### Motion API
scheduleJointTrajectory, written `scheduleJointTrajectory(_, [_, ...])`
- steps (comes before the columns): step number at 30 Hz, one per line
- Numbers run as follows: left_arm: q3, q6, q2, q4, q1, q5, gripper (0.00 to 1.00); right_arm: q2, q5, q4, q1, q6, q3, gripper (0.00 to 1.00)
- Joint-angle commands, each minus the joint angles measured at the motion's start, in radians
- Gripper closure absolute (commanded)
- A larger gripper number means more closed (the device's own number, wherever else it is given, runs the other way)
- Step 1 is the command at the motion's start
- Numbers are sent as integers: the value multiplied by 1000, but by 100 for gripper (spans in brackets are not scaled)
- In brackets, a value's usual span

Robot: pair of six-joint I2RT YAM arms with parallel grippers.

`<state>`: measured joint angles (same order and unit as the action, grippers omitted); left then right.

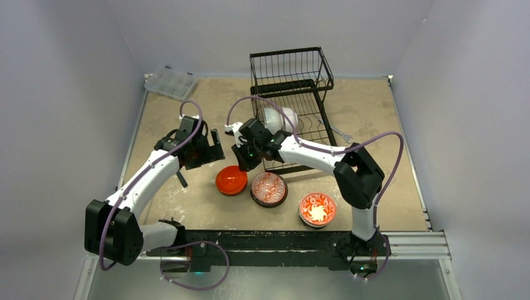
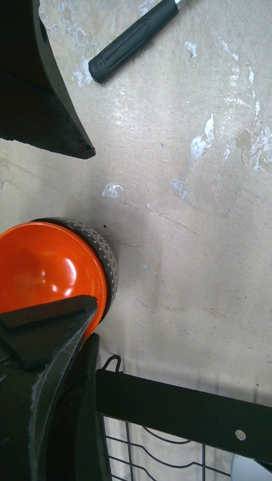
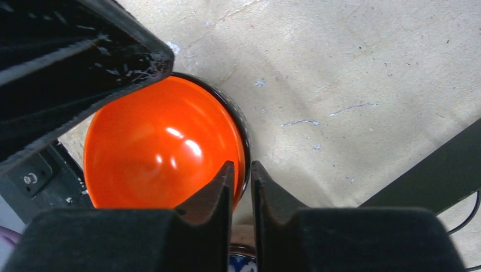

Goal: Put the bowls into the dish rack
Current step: Pick up the bowl from the center of the board.

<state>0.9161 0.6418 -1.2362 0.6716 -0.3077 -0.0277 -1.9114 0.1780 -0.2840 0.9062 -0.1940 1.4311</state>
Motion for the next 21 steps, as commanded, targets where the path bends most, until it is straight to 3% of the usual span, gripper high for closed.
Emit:
scheduleJointTrajectory(1, [35,-18,-6,-14,2,-23,11,-1,23,-31,10,38,58,86])
scheduleJointTrajectory(5, [36,-21,1,-27,2,-22,12,-7,28,-46,11,54,83,100])
scheduleJointTrajectory(14, [49,-50,39,-21,2,-45,12,23,33,-82,10,53,149,100])
scheduleJointTrajectory(21, [37,-68,63,-66,2,78,13,56,-30,-85,-1,35,173,100])
